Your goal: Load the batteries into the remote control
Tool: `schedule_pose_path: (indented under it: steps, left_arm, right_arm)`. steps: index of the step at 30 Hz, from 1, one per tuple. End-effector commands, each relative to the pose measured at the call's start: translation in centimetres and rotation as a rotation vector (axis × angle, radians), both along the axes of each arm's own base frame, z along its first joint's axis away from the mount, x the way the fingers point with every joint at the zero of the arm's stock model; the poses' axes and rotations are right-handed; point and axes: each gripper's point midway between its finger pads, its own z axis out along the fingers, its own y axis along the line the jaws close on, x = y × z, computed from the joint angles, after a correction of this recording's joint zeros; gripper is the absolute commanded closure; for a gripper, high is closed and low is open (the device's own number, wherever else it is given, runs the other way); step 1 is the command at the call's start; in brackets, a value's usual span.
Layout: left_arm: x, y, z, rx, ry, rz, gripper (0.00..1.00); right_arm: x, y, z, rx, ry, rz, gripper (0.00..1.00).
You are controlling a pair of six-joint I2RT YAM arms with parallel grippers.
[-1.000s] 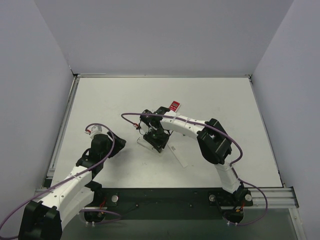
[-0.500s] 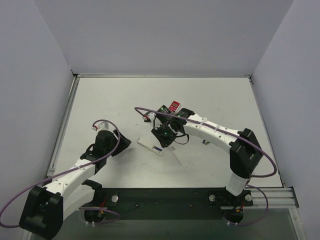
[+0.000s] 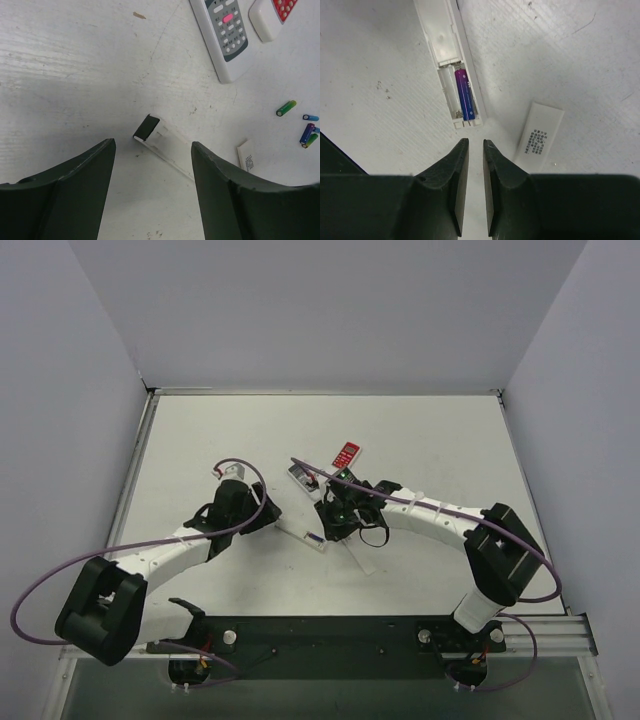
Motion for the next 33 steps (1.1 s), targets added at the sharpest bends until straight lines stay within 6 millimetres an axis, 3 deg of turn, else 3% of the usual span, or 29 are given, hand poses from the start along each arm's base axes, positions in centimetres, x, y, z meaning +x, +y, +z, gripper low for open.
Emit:
schedule_pose_path:
  steps: [1, 16, 33]
  left_arm:
    - [1.7, -1.3, 1.3, 0.041, -0.059, -0.037, 0.27]
    - [1.1, -1.9, -1.0, 0.087, -0.017, -0.069, 0.27]
    - [0.4, -2.1, -3.0, 0.114, 0.031, -0.079, 0.30]
  right_arm:
    - [1.0, 1.5, 1.1, 0.038, -0.080, -0.005, 0.85]
    - [0.9, 2.0, -0.5, -0.039, -0.105, 0.059, 0.85]
    - [1.3, 2.3, 0.0, -0.042, -0.126, 0.078, 0.85]
